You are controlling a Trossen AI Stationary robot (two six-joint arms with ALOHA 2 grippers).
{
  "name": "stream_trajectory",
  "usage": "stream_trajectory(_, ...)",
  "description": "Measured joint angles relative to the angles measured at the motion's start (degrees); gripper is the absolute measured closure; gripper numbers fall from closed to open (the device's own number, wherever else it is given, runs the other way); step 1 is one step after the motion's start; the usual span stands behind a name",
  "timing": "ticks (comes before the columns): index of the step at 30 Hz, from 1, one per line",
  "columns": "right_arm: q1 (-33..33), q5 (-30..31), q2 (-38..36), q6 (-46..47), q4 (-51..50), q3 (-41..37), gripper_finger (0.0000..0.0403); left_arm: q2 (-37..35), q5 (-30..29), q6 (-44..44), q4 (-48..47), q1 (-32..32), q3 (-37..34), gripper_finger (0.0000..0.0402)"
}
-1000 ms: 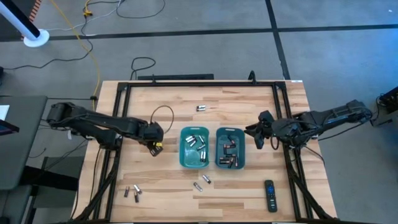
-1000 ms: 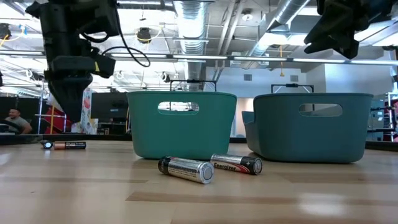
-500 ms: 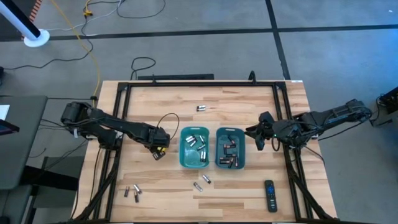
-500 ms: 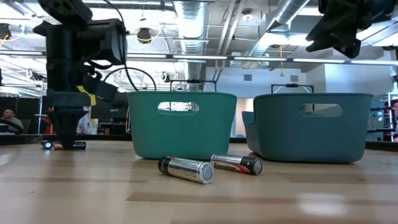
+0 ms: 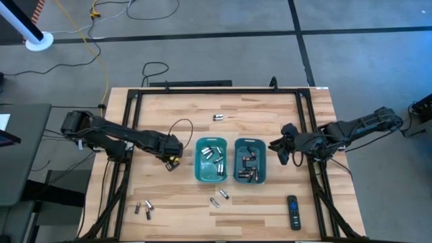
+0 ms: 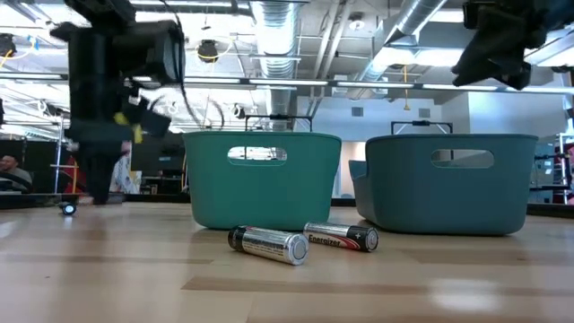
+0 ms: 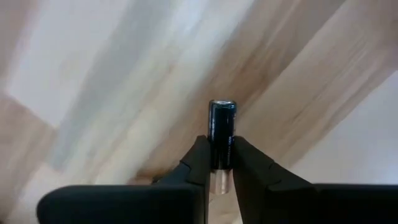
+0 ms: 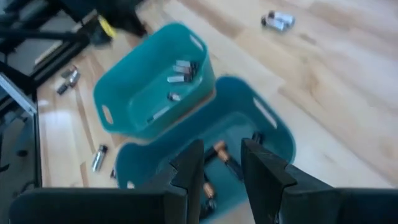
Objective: Sort batteries
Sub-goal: Put the black battery into the blue bin
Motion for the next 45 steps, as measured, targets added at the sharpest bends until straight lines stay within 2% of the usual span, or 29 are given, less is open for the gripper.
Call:
stream_trajectory(9, 3.9, -2.1, 0.0, 3.7, -7.0, 0.0, 0.0280, -7.5, -3.6, 0.2, -4.9, 0.0, 9.9, 0.0366)
stream_trajectory(16, 6.7, -2.1, 0.0, 8.7, -12.9, 0.0, 0.0280, -6.5, -8.7, 5.3, -4.7, 1.6, 23.2, 0.0366)
stream_trajectory(21, 8.5, -2.1, 0.0, 11.9, -14.7, 0.0, 0.0280, -1.3, -9.2, 13.6, -4.0, 3.3, 31.3, 0.0366)
stream_trajectory(29, 10.9, -2.1, 0.0, 15.3, -16.3, 0.0, 0.0280, 13.5, -8.9, 22.9, 0.4, 3.9, 44.5, 0.0366)
stream_trajectory(37, 11.4, -2.1, 0.0, 15.5, -16.3, 0.0, 0.0280, 27.7, -4.2, 29.3, 1.9, 3.9, 57.4, 0.0361)
stream_trajectory(41, 11.4, -2.0, 0.0, 15.7, -16.3, 0.0, 0.0280, 31.2, -2.2, 29.7, 1.8, 3.9, 60.5, 0.0363)
stream_trajectory(45, 11.4, -2.0, 0.0, 16.0, -16.3, 0.0, 0.0280, 31.2, -1.4, 29.7, 1.5, 3.9, 60.7, 0.0363)
